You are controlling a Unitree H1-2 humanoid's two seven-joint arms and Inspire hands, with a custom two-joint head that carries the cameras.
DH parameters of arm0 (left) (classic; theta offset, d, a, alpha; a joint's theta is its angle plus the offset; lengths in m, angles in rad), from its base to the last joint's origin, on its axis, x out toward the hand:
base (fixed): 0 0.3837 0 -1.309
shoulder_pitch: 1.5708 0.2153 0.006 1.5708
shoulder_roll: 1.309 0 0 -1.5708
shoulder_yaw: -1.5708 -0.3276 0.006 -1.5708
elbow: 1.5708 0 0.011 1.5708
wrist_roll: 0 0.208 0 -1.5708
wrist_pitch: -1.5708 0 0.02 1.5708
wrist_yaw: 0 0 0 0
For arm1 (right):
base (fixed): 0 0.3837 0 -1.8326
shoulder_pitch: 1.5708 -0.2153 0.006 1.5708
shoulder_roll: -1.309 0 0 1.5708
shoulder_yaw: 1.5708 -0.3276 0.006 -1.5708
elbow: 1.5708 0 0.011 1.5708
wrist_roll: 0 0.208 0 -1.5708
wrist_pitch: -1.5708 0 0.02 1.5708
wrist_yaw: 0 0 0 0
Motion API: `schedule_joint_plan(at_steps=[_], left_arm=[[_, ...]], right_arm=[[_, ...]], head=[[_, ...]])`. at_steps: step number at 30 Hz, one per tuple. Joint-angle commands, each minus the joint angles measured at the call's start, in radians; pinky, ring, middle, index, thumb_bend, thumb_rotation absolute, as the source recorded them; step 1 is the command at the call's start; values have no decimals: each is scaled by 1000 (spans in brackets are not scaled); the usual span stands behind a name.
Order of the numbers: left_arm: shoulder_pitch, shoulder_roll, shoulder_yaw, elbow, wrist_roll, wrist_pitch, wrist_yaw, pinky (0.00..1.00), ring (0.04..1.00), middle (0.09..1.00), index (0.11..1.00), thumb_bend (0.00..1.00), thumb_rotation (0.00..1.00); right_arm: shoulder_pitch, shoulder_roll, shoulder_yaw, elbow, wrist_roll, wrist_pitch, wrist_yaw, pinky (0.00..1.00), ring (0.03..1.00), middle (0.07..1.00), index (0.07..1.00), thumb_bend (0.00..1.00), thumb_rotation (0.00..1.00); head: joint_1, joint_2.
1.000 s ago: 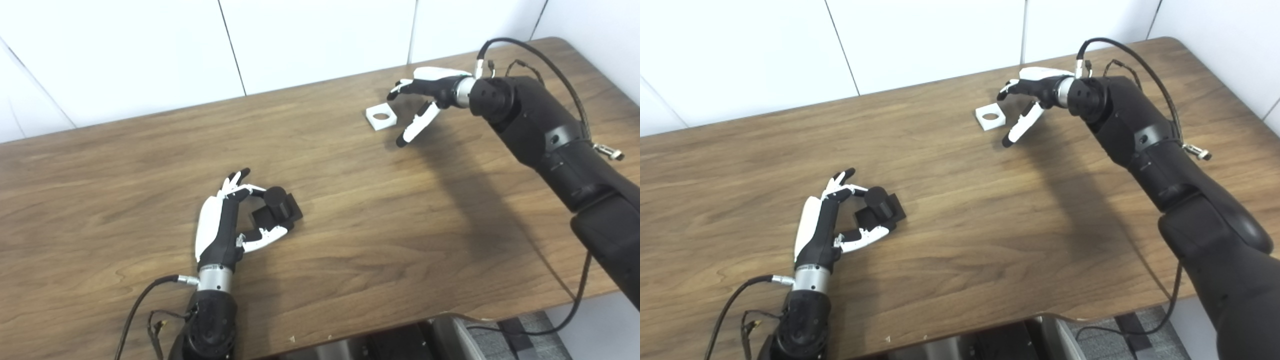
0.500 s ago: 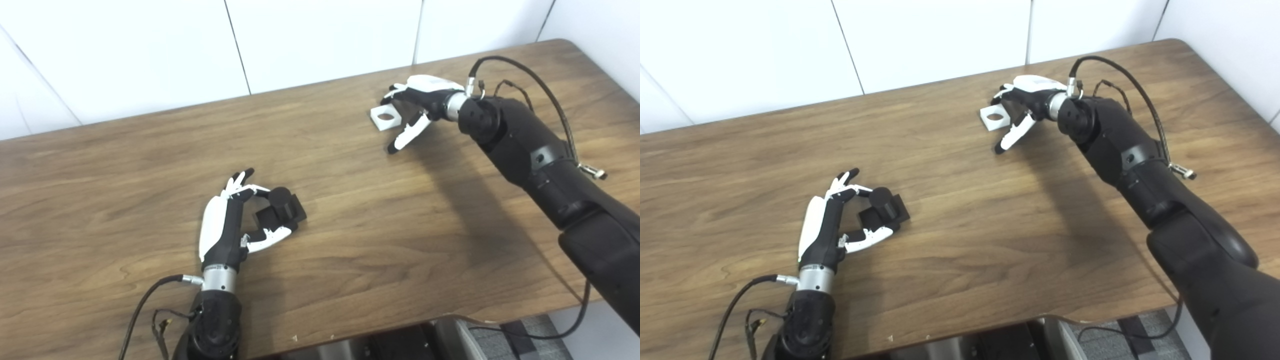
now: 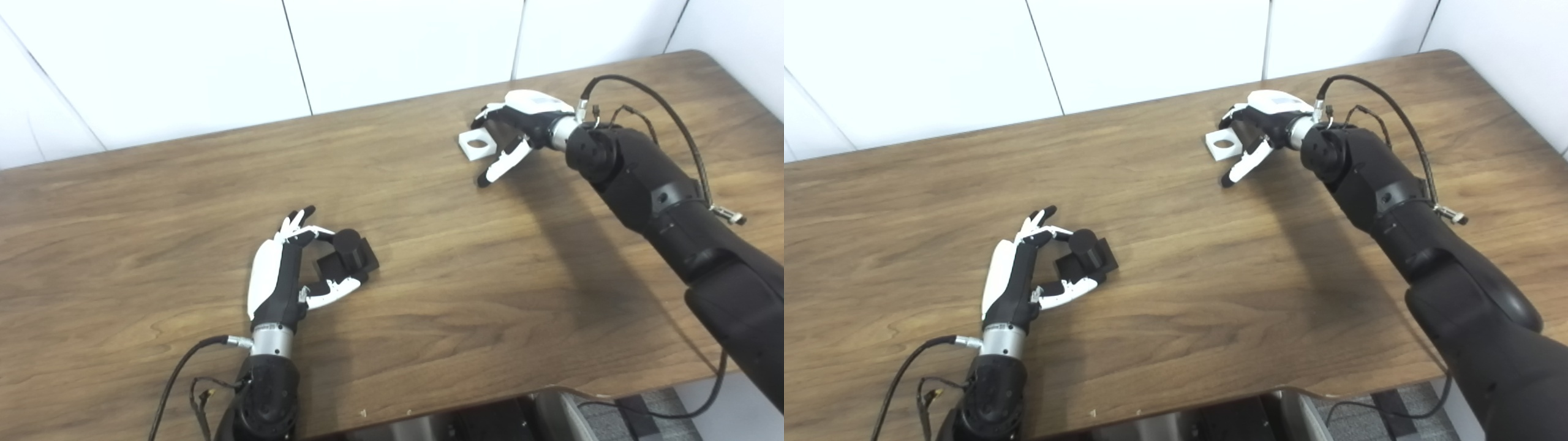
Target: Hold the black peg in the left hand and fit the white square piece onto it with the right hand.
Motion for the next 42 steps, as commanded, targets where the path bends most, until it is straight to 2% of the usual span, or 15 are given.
schedule_joint_plan(at_steps=[1,6,12,18,25,38,41,42], left_arm=[[49,6,-1,18,-10,35,-23,1000,1000,945,486,521,83],[50,9,1,14,-10,37,-27,1000,1000,944,486,520,84],[52,14,5,8,-14,37,-32,1000,1000,946,486,521,84],[56,19,12,-1,-17,40,-35,1000,1000,947,486,521,84],[62,26,22,-10,-12,36,-42,1000,1000,948,486,520,84],[76,31,30,-23,-12,30,-49,1000,1000,946,486,520,84],[78,30,31,-28,-12,36,-53,1000,1000,946,486,521,84],[78,30,31,-29,-13,38,-55,1000,1000,946,486,521,83]], right_arm=[[-50,-7,-3,-11,-8,-12,-25,964,952,930,785,747,387],[-60,-15,1,3,-9,-33,-33,964,947,919,761,722,370],[-77,-16,4,32,-18,-57,-56,938,927,892,701,678,299],[-107,-16,8,75,-8,-94,-66,968,945,895,679,668,259],[-147,-18,25,123,-14,-132,-71,927,911,889,663,670,251],[-175,-17,25,162,-15,-139,-80,952,917,877,665,690,241],[-168,-18,17,161,-5,-149,-90,937,902,870,643,687,209],[-164,-18,16,159,-5,-151,-96,935,899,868,588,624,185]], head=[[-1,0],[1,2],[6,5],[11,6],[11,7],[15,18],[12,20],[11,21]])
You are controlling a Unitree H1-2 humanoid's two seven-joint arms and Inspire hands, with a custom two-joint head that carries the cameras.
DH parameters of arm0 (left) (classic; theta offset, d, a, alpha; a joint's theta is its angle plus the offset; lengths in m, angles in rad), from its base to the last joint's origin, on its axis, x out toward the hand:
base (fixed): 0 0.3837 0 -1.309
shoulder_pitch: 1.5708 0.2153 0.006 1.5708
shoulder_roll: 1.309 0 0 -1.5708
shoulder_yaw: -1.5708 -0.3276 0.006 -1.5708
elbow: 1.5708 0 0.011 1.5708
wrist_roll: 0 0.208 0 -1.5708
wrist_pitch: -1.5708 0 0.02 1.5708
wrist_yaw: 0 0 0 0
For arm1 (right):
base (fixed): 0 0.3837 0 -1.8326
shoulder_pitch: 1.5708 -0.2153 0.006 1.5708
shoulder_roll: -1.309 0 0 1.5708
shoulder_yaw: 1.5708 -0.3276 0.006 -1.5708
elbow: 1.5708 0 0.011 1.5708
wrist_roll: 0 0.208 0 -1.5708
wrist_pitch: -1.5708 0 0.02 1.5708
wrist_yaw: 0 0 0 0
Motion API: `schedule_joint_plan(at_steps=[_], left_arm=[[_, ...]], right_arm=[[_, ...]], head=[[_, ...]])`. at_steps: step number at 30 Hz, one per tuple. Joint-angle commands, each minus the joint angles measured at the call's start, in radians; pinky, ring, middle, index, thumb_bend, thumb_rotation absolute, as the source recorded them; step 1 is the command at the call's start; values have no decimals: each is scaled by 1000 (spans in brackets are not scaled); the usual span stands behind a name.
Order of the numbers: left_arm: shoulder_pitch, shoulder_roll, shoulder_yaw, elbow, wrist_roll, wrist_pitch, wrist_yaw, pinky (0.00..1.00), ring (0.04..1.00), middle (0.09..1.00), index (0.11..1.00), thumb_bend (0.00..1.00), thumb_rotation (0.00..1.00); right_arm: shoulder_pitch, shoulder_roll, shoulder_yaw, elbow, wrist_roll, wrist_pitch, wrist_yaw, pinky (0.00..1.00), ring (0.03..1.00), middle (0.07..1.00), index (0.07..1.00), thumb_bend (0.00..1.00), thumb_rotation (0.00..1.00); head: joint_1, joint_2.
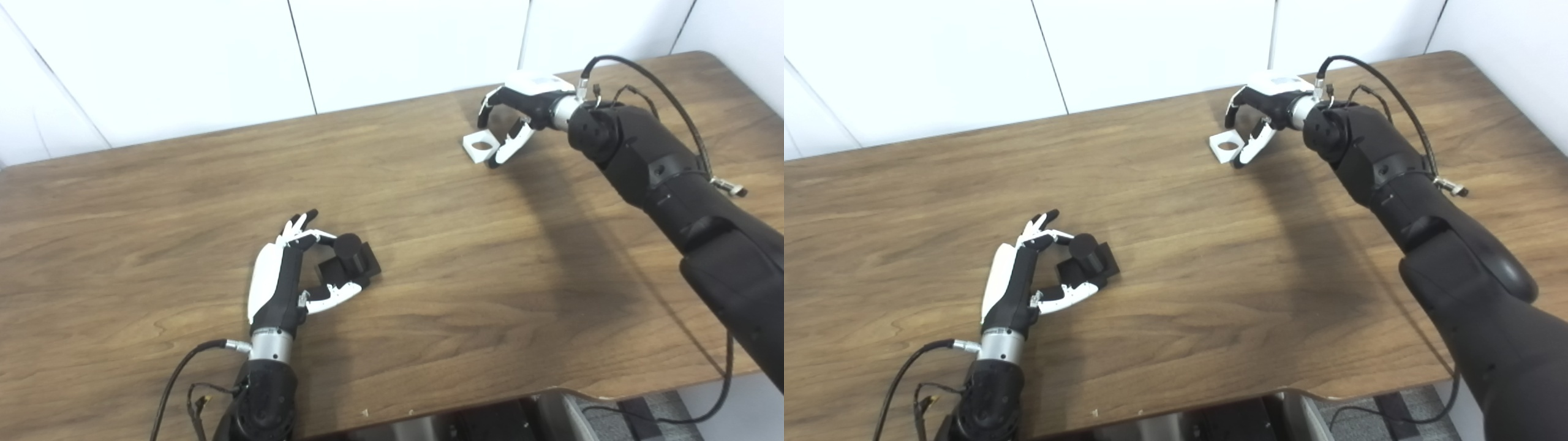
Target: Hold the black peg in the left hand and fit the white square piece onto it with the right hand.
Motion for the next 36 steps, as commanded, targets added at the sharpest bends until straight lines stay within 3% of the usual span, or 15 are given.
schedule_joint_plan(at_steps=[1,6,30,36], left_arm=[[50,23,10,8,-6,43,-21,1000,1000,946,486,521,83],[50,18,9,7,-4,49,-24,1000,1000,946,486,521,82],[40,-2,1,32,10,49,-10,1000,1000,943,486,521,83],[26,0,6,53,13,47,-5,1000,1000,940,486,521,83]], right_arm=[[-48,-20,-17,-14,5,-32,-51,931,896,865,542,571,167],[-30,-21,-17,-17,5,-50,-81,943,886,840,489,519,144],[-5,-24,-24,-31,16,-73,-121,951,877,824,485,525,141],[5,-24,-38,-69,19,-78,-143,1000,907,817,482,523,137]], head=[[-1,2],[0,6],[10,16],[5,12]])
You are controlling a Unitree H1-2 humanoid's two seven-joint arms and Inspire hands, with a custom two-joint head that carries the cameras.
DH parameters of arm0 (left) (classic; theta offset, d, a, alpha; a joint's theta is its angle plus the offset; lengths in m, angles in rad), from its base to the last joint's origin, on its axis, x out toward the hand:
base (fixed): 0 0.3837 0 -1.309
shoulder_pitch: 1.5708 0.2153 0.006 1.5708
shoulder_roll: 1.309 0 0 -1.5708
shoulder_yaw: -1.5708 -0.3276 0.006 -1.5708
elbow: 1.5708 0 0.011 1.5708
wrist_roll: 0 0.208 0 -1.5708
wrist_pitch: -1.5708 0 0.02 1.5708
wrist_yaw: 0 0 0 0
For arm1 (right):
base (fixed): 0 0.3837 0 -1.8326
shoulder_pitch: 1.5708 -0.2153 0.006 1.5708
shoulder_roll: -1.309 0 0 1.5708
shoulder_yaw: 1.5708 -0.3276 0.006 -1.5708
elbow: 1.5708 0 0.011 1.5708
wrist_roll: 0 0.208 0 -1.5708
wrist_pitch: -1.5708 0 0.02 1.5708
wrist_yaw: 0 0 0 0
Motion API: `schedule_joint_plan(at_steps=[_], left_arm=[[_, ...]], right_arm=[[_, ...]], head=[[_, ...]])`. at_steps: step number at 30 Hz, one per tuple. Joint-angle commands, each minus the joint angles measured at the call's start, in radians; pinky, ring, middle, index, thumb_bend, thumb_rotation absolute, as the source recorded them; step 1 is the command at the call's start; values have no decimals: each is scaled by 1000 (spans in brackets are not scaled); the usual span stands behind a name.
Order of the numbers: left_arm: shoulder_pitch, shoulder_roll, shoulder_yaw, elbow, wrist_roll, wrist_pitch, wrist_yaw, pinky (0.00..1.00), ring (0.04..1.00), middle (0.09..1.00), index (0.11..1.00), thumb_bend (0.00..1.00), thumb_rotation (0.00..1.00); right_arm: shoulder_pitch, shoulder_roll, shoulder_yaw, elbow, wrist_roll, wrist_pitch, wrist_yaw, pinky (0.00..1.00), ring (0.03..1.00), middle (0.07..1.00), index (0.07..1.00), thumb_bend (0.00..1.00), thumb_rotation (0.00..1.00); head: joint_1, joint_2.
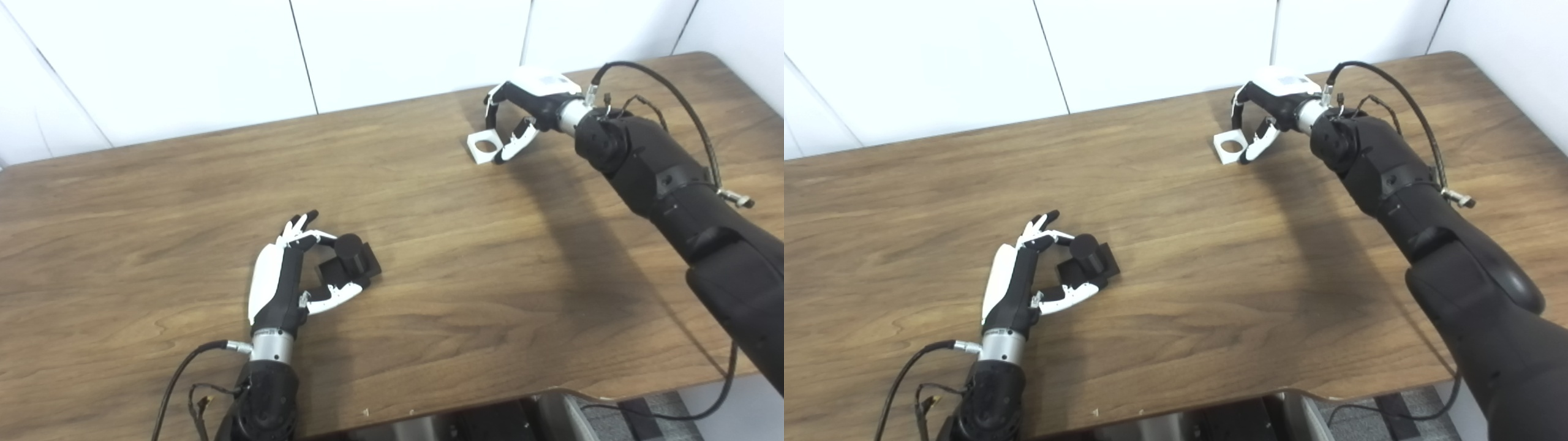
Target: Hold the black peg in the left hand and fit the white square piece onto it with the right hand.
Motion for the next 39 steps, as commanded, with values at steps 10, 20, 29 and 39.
schedule_joint_plan(at_steps=[10,20,29,39], left_arm=[[-3,15,15,82,-11,32,-5,1000,1000,944,486,521,82],[-18,22,1,96,16,28,8,1000,1000,943,486,521,83],[-29,24,5,98,13,30,8,1000,1000,944,486,521,83],[-47,23,2,95,23,52,-3,1000,1000,947,486,521,82]], right_arm=[[-11,-32,-68,-156,-8,17,-49,987,907,817,482,521,140],[36,-50,-118,-236,-19,23,-80,945,890,797,481,524,138],[87,-51,-177,-387,16,52,-38,894,893,808,480,525,139],[150,-47,-192,-596,54,61,53,919,884,808,480,525,139]], head=[[-12,-4],[-6,-4],[-1,3],[30,9]])
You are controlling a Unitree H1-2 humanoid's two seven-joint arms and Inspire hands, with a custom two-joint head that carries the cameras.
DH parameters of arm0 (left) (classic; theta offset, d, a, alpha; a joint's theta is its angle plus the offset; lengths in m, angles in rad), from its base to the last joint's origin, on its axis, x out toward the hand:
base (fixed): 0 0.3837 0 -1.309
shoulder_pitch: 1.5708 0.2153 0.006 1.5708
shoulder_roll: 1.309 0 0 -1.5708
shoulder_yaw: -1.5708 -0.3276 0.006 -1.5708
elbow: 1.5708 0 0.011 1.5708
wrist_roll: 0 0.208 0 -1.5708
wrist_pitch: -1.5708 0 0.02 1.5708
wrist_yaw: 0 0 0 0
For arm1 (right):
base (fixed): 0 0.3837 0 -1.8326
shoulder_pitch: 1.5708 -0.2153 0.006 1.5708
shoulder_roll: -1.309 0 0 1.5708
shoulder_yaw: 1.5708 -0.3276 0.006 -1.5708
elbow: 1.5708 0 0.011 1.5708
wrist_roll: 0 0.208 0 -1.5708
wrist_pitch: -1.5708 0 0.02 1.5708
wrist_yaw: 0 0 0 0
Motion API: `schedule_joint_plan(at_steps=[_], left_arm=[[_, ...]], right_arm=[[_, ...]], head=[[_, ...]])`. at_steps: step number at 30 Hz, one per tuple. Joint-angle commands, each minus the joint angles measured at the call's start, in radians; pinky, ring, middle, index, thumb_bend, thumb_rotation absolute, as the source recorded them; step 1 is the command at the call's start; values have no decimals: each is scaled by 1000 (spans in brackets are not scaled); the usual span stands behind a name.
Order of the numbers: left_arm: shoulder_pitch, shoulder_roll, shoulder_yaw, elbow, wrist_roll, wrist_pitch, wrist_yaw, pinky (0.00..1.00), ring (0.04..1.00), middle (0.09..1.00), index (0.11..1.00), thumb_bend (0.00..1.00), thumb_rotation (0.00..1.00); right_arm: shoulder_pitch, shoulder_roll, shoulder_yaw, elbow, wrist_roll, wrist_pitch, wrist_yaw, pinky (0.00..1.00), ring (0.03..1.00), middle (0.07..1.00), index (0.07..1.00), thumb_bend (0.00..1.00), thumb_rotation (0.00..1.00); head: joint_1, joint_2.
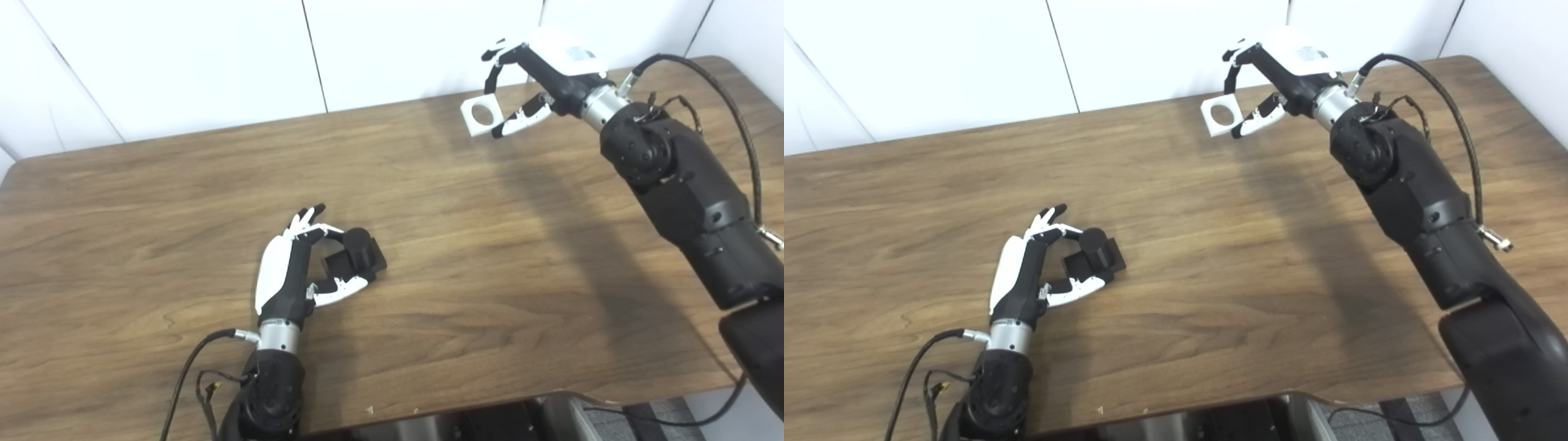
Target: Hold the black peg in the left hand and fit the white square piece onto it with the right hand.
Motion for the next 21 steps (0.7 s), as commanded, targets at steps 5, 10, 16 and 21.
schedule_joint_plan(at_steps=[5,10,16,21], left_arm=[[-7,14,6,57,20,56,-15,1000,1000,949,486,521,83],[-10,7,3,61,26,54,-13,1000,1000,949,486,521,83],[-14,-2,1,74,29,40,2,1000,1000,944,486,521,83],[-14,-6,-6,68,41,52,-1,1000,1000,947,486,520,85]], right_arm=[[-18,1,-18,-137,28,31,56,918,896,813,479,524,141],[-7,19,-17,-221,62,53,114,942,914,814,479,524,139],[-3,44,-5,-296,91,53,170,930,913,813,479,523,141],[7,64,5,-353,96,79,210,896,922,811,479,524,142]], head=[[15,0],[36,1],[65,7],[82,11]])
